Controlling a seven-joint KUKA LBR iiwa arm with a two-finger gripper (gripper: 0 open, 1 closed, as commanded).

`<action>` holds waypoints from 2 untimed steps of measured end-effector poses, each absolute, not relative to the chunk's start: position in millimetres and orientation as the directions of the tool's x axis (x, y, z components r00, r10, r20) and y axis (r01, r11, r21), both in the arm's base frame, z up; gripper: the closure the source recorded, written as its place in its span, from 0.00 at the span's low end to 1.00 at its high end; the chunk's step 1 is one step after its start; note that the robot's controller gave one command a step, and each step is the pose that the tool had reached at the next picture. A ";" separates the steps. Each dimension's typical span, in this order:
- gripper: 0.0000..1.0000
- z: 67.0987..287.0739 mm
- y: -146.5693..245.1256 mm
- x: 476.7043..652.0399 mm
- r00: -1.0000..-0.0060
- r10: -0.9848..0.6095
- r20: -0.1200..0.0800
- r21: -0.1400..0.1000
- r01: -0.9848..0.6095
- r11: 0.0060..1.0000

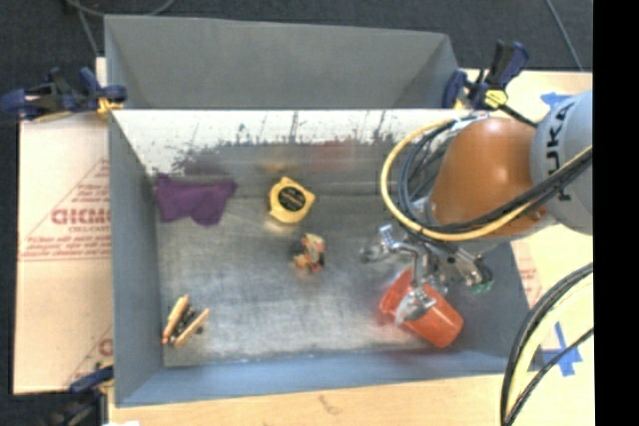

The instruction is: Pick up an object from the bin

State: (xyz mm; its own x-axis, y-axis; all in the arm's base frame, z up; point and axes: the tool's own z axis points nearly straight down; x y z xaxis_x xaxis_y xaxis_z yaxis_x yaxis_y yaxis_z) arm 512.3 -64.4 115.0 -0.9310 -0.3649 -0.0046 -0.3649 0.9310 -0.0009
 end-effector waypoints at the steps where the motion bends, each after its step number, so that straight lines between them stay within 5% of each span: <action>1: 0.00 76.7 -95.7 493.6 -0.924 -0.383 -0.013 -0.002 -0.383 0.924; 2: 1.00 81.8 -87.3 496.6 -0.922 -0.386 -0.009 0.003 -0.387 0.922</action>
Offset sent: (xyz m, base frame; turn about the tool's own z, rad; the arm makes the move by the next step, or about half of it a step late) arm -0.0094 -0.0414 -0.0450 0.0419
